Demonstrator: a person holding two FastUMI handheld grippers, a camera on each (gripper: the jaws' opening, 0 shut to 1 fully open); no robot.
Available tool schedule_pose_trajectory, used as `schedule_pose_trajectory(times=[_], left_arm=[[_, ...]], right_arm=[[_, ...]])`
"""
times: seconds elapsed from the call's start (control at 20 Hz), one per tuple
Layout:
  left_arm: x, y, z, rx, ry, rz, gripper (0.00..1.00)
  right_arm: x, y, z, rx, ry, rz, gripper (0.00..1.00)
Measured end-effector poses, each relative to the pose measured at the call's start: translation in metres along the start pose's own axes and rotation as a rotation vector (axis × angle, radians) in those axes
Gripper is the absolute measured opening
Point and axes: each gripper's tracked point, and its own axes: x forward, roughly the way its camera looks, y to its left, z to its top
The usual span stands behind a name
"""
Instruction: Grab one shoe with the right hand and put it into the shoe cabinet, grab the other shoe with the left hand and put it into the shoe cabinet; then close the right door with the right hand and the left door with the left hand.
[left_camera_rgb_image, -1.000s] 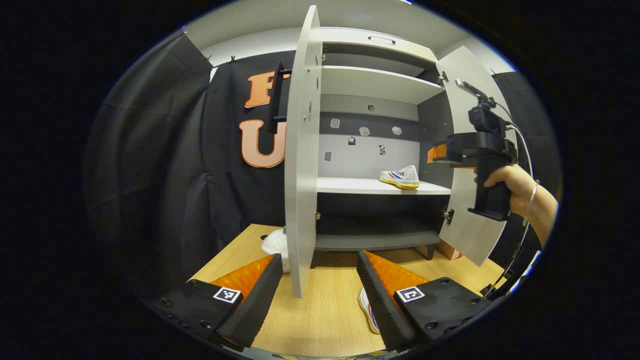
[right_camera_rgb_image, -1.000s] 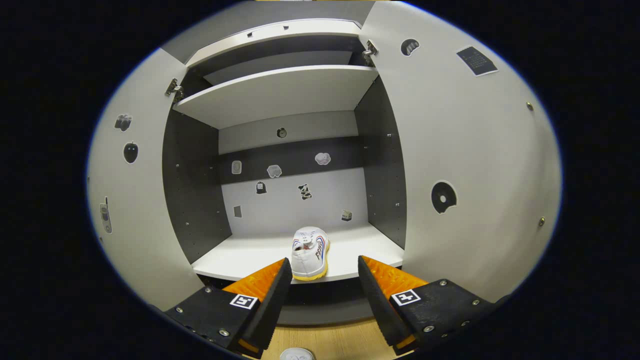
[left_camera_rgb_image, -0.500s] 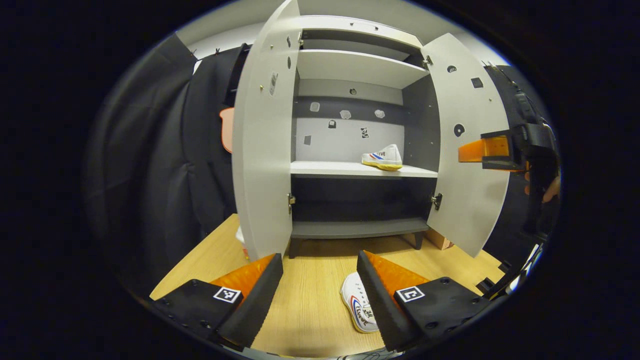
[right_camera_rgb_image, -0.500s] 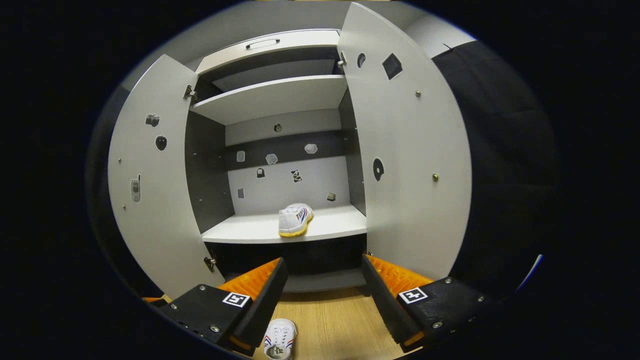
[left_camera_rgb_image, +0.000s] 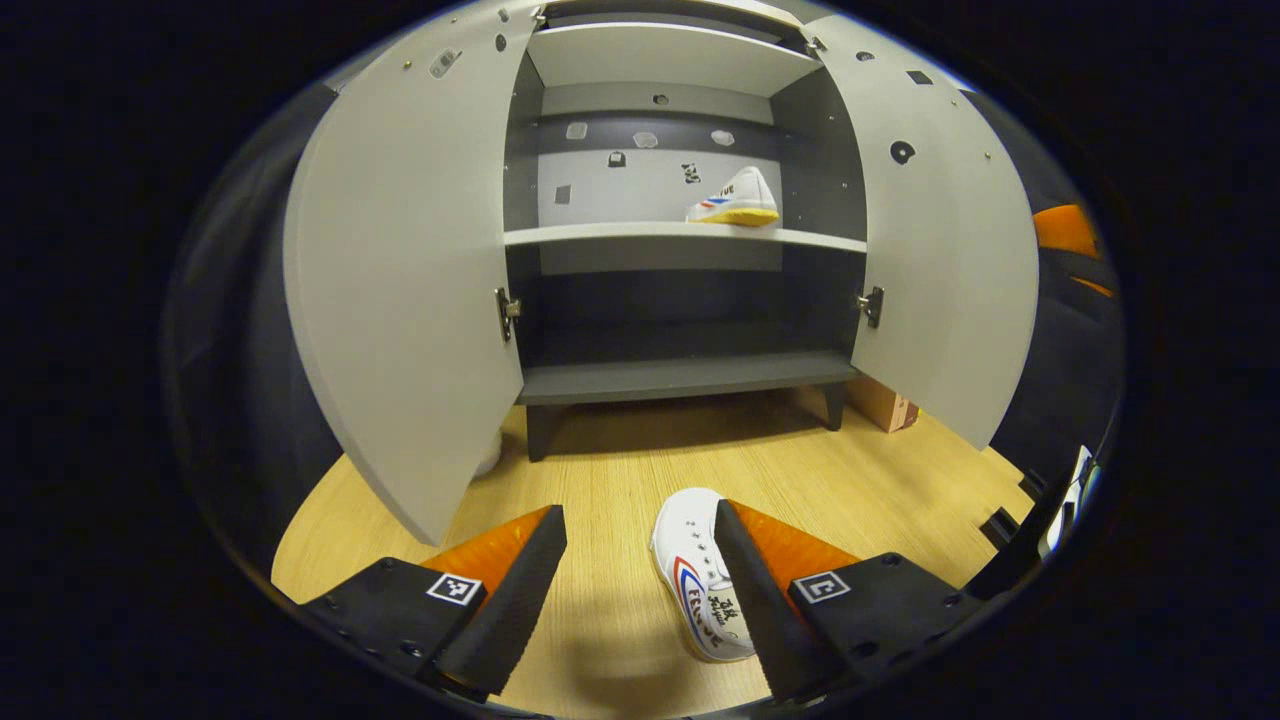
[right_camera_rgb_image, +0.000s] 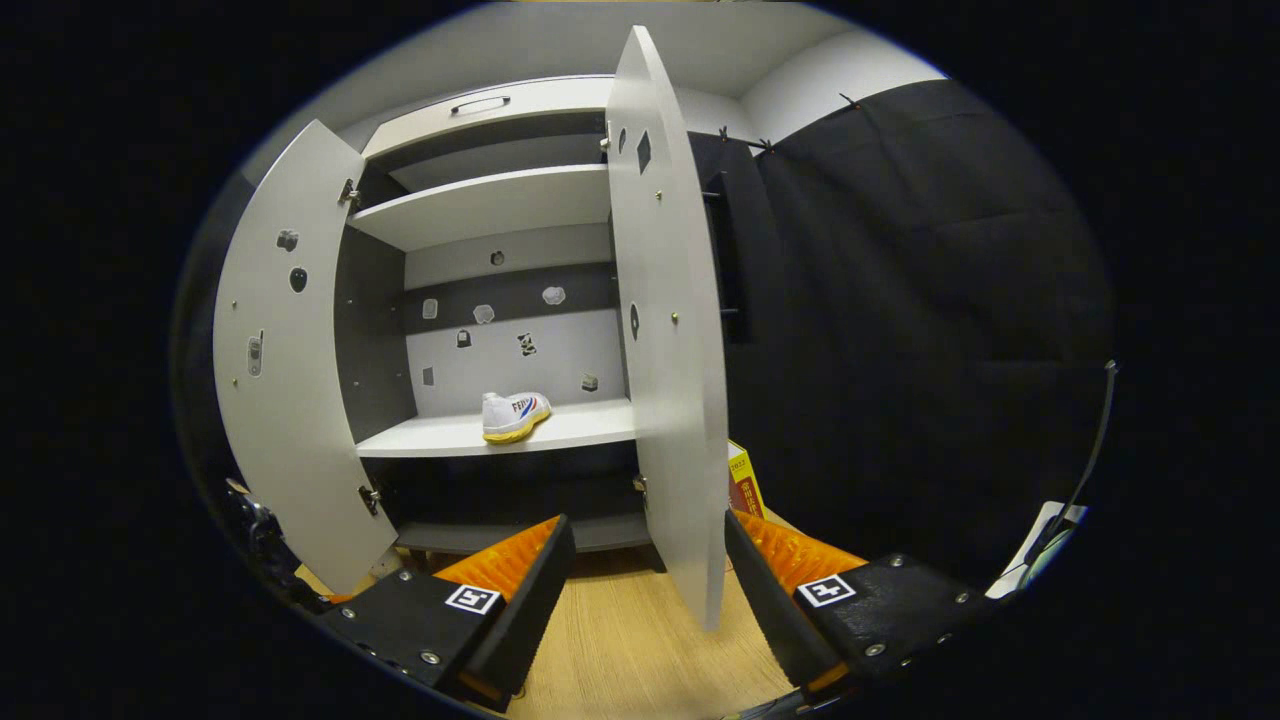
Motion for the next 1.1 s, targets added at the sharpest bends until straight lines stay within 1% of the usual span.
schedule_pose_trajectory(times=[0.25,0.35,0.4,0.7,0.75,0.8,0.85,1.0,1.05,1.1], left_arm=[[0.031,-0.008,-0.042,-0.010,0.107,-0.005,0.98],[0.039,-0.011,-0.057,-0.021,0.149,-0.012,0.96],[0.043,-0.013,-0.064,-0.031,0.172,-0.020,0.98],[0.056,-0.018,-0.114,-0.059,0.323,-0.041,0.98],[0.058,-0.019,-0.119,-0.073,0.342,-0.045,0.98],[0.059,-0.019,-0.114,-0.084,0.331,-0.046,0.98],[0.059,-0.019,-0.117,-0.091,0.341,-0.054,1.00],[0.060,-0.031,-0.119,-0.141,0.375,-0.101,0.93],[0.060,-0.035,-0.119,-0.147,0.397,-0.112,0.74],[0.059,-0.036,-0.118,-0.137,0.428,-0.105,0.67]], right_arm=[[-0.010,-0.026,-0.006,-0.036,0.004,-0.040,0.92],[-0.012,-0.034,-0.015,-0.044,0.023,-0.049,0.92],[-0.012,-0.036,-0.019,-0.042,0.034,-0.052,0.92],[-0.012,-0.039,-0.031,-0.033,0.069,-0.048,0.92],[-0.012,-0.039,-0.031,-0.037,0.071,-0.047,0.92],[-0.011,-0.039,-0.031,-0.040,0.073,-0.047,0.92],[-0.010,-0.039,-0.032,-0.043,0.074,-0.047,0.92],[-0.009,-0.035,-0.036,-0.042,0.086,-0.040,0.92],[-0.008,-0.034,-0.038,-0.042,0.090,-0.036,0.92],[-0.008,-0.030,-0.039,-0.043,0.094,-0.032,0.92]])
